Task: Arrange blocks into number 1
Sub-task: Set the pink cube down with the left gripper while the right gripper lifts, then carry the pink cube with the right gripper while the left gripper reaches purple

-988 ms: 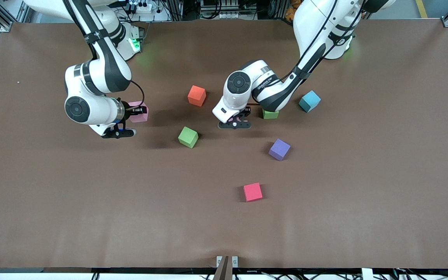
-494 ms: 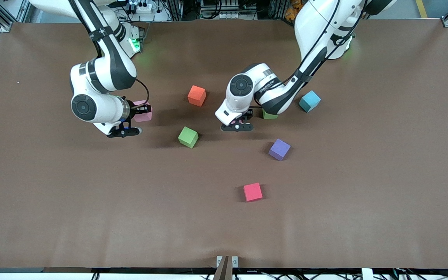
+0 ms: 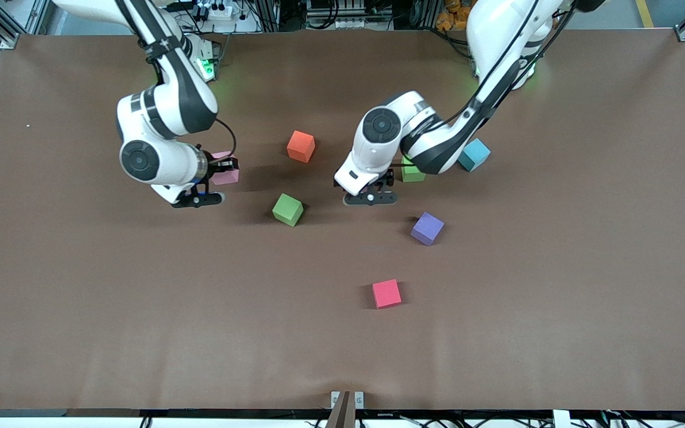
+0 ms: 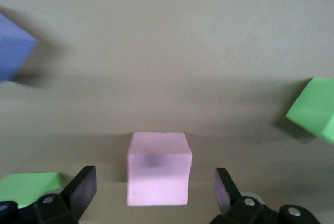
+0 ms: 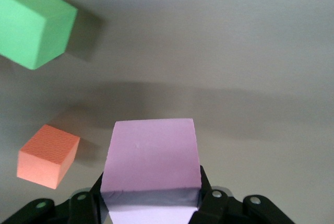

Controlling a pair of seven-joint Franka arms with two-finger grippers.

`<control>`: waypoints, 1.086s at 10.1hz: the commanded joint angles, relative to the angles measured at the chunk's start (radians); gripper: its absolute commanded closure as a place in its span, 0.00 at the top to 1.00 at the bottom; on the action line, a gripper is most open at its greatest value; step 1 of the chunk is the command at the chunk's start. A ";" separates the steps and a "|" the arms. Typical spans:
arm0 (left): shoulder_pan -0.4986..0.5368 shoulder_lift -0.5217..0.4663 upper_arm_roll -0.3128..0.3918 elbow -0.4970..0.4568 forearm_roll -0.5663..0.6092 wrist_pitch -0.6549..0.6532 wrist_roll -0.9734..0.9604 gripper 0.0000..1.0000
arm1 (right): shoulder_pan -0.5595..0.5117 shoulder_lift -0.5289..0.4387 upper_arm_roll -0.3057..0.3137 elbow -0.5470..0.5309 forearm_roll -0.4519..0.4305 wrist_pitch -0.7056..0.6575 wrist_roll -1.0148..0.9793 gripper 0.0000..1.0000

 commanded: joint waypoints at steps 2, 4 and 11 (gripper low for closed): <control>0.239 -0.159 -0.074 -0.031 0.019 -0.100 0.030 1.00 | 0.192 0.012 -0.006 0.058 0.011 0.056 0.193 0.00; 0.352 -0.167 -0.080 -0.031 0.019 -0.100 0.252 1.00 | 0.333 0.076 -0.006 0.124 0.011 0.111 0.356 0.00; 0.412 -0.090 -0.046 -0.071 0.028 -0.099 0.704 1.00 | 0.537 0.436 0.001 0.525 0.016 0.115 0.648 0.00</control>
